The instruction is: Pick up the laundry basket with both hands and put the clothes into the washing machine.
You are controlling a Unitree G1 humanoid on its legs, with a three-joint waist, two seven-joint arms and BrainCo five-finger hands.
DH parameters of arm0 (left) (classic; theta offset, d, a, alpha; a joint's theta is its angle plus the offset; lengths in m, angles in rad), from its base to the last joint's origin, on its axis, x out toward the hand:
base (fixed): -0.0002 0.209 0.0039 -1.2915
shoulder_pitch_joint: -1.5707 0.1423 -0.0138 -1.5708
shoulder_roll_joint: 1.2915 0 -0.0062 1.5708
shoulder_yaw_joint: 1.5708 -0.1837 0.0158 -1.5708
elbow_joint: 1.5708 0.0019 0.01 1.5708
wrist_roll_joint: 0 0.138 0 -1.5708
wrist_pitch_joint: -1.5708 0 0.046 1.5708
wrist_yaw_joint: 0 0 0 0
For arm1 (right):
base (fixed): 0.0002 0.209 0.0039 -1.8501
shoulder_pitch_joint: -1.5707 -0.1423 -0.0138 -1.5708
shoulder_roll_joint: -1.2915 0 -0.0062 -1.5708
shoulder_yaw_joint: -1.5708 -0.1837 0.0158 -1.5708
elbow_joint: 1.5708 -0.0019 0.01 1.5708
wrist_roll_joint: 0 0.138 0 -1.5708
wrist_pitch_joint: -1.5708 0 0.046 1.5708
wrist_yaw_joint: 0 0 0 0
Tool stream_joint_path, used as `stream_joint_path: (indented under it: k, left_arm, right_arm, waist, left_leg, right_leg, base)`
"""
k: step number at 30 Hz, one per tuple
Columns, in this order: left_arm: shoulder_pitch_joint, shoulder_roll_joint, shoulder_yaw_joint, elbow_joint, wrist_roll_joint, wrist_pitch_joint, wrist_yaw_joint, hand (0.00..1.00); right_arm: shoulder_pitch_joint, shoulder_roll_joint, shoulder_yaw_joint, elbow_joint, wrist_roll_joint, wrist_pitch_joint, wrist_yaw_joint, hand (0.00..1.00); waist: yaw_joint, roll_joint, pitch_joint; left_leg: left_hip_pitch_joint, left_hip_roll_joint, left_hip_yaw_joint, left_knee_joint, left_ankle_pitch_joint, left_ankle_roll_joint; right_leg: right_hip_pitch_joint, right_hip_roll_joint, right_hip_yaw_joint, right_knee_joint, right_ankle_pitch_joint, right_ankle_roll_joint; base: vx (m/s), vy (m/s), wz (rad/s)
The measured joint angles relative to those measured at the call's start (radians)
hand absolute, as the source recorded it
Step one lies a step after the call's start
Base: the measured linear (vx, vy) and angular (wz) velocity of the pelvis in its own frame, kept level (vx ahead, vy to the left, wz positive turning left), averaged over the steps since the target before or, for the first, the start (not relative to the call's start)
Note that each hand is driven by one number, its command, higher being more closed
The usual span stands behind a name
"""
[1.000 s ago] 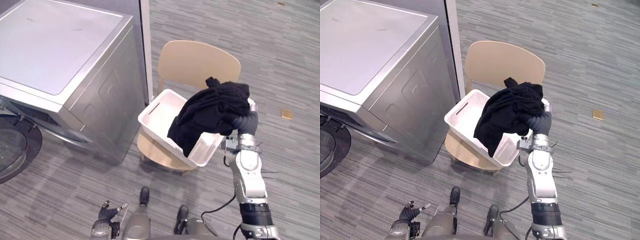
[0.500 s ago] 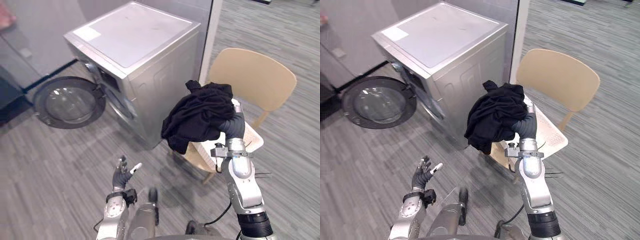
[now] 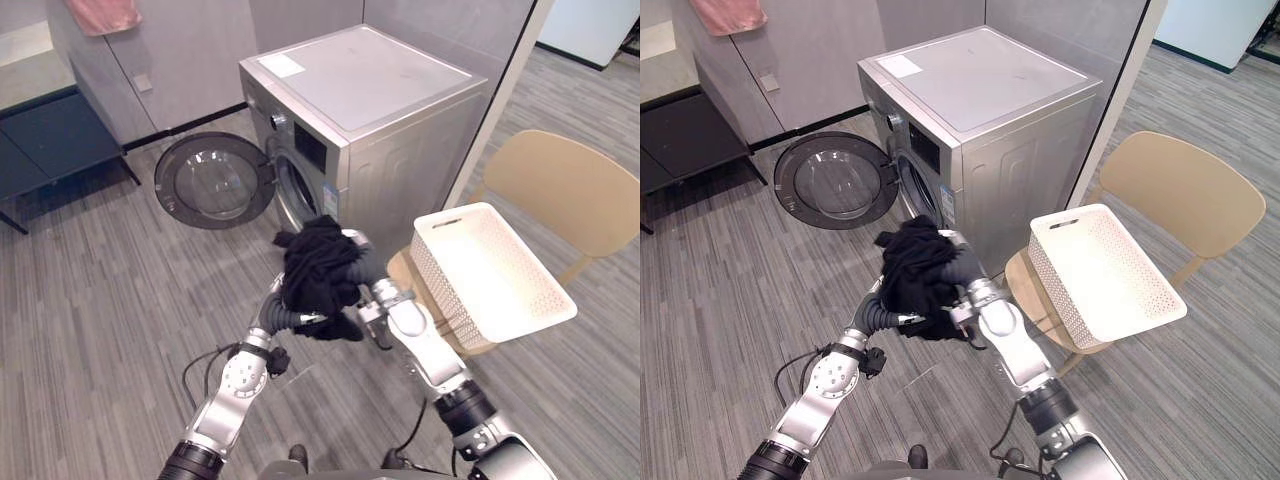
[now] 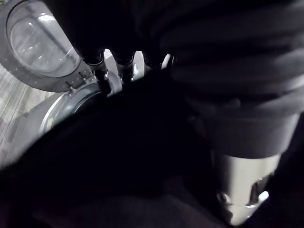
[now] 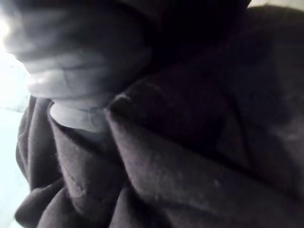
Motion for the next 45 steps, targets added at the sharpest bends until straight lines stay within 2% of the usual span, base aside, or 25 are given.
stream_joint_path:
  k: [1,3,4,8,13,18,21,23,29,30,33,37,39,41,45]
  left_arm:
    - [-0.015,0.000,-0.011,0.011,0.018,0.004,0.008,1.00]
    - [-0.044,-0.001,-0.028,0.039,0.068,0.016,0.039,1.00]
    - [-0.055,-0.002,-0.031,0.045,0.099,0.028,0.053,1.00]
    - [-0.079,-0.004,-0.032,0.080,0.140,0.058,0.098,1.00]
    - [-0.077,-0.013,-0.015,0.103,0.132,0.065,0.130,1.00]
    - [-0.029,-0.090,0.097,0.101,0.084,0.064,0.133,1.00]
    - [0.016,-0.130,0.188,0.098,0.049,0.064,0.132,1.00]
    - [0.055,-0.139,0.261,0.095,0.022,0.063,0.130,1.00]
    - [0.174,-0.155,0.426,0.105,-0.069,0.063,0.124,1.00]
    - [0.210,-0.160,0.478,0.133,-0.109,0.064,0.117,1.00]
    - [0.245,-0.160,0.558,0.192,-0.148,0.074,0.098,1.00]
    - [0.266,-0.158,0.640,0.300,-0.165,0.101,0.062,1.00]
    - [0.272,-0.158,0.655,0.349,-0.165,0.106,0.055,1.00]
    - [0.280,-0.158,0.659,0.423,-0.166,0.121,0.037,1.00]
    - [0.277,-0.158,0.656,0.538,-0.165,0.125,0.015,1.00]
  right_arm:
    - [0.000,0.004,0.010,0.009,0.022,0.000,-0.001,1.00]
    - [0.000,0.003,0.025,0.011,0.069,0.000,-0.001,1.00]
    - [0.000,0.002,0.038,0.011,0.095,0.001,-0.001,0.00]
    - [0.000,0.002,0.070,0.011,0.166,0.000,-0.001,0.00]
    - [0.005,-0.012,0.098,-0.001,0.187,-0.001,0.002,0.00]
    - [0.099,-0.033,0.049,-0.095,0.151,-0.010,0.022,0.00]
    - [0.147,-0.053,-0.042,-0.142,-0.007,-0.012,0.018,0.00]
    - [0.184,-0.078,-0.131,-0.166,-0.160,-0.020,0.003,0.00]
    - [0.363,-0.101,-0.359,-0.177,-0.319,-0.021,-0.021,0.00]
    - [0.428,-0.097,-0.456,-0.150,-0.340,-0.018,-0.034,0.00]
    - [0.476,-0.073,-0.626,-0.003,-0.348,0.017,-0.059,0.00]
    - [0.511,-0.064,-0.799,0.248,-0.340,0.065,-0.104,0.00]
    - [0.536,-0.065,-0.833,0.348,-0.330,0.075,-0.117,0.00]
    - [0.547,-0.066,-0.852,0.484,-0.305,0.091,-0.117,0.00]
    - [0.550,-0.065,-0.855,0.618,-0.289,0.100,-0.117,0.00]
  waist:
    - [0.000,-0.001,-0.001]
    - [-0.003,-0.002,-0.001]
    - [-0.003,-0.003,-0.002]
    - [-0.005,-0.008,-0.005]
    - [-0.005,-0.016,-0.016]
    - [-0.005,-0.024,-0.021]
    - [-0.008,-0.024,-0.022]
    - [-0.008,-0.024,-0.022]
    - [-0.006,-0.024,-0.030]
    - [-0.008,-0.024,-0.031]
    - [-0.018,-0.023,-0.038]
    - [-0.036,-0.017,-0.042]
    - [-0.038,-0.017,-0.042]
    - [-0.054,-0.017,-0.041]
    - [-0.059,-0.015,-0.041]
  left_leg:
    - [-0.002,0.000,-0.002,-0.006,0.007,0.001]
    - [-0.001,0.002,-0.007,-0.032,0.031,-0.001]
    - [-0.001,0.005,-0.013,-0.041,0.037,-0.003]
    - [-0.001,0.021,-0.020,-0.057,0.053,-0.021]
    - [-0.011,0.046,-0.026,-0.065,0.062,-0.035]
    - [-0.007,0.057,-0.025,-0.065,0.064,-0.039]
    - [0.004,0.056,-0.021,-0.068,0.065,-0.038]
    - [0.007,0.054,-0.021,-0.070,0.065,-0.038]
    - [0.029,0.054,-0.023,-0.089,0.069,-0.032]
    - [0.029,0.054,-0.024,-0.089,0.069,-0.032]
    - [0.028,0.054,-0.025,-0.089,0.069,-0.032]
    - [0.027,0.054,-0.022,-0.089,0.069,-0.032]
    - [0.026,0.055,-0.021,-0.089,0.069,-0.032]
    - [0.027,0.056,-0.013,-0.089,0.066,-0.029]
    - [0.040,0.056,0.003,-0.091,0.054,-0.027]
  right_leg:
    - [0.001,0.002,0.000,-0.009,0.009,0.001]
    - [0.001,0.014,0.000,-0.033,0.029,-0.006]
    - [0.001,0.019,-0.002,-0.043,0.039,-0.013]
    - [0.004,0.045,-0.005,-0.058,0.049,-0.024]
    - [0.008,0.076,-0.008,-0.083,0.056,-0.040]
    - [0.008,0.089,-0.006,-0.085,0.053,-0.047]
    - [0.011,0.092,-0.002,-0.085,0.053,-0.047]
    - [0.013,0.094,-0.003,-0.085,0.053,-0.047]
    - [0.030,0.096,-0.004,-0.088,0.047,-0.042]
    - [0.030,0.096,-0.005,-0.086,0.044,-0.040]
    - [0.029,0.097,-0.006,-0.087,0.044,-0.040]
    - [0.029,0.098,-0.004,-0.093,0.039,-0.033]
    - [0.030,0.099,-0.004,-0.096,0.039,-0.033]
    - [0.037,0.099,-0.004,-0.101,0.039,-0.033]
    - [0.044,0.099,0.008,-0.103,0.039,-0.033]
  base:
    - [-0.10,0.007,0.01]
    - [-0.13,-0.011,0.00]
    - [-0.09,-0.021,0.00]
    - [-0.06,-0.039,0.01]
    - [-0.02,-0.039,0.00]
    - [0.02,0.004,-0.02]
    - [0.03,0.020,-0.03]
    - [0.01,0.034,0.01]
    - [0.01,0.018,0.01]
    - [0.00,0.000,0.00]
    - [0.00,0.011,0.01]
    - [0.00,0.011,-0.02]
    - [0.00,0.000,0.00]
    - [0.00,0.000,0.00]
    - [0.00,0.035,-0.09]
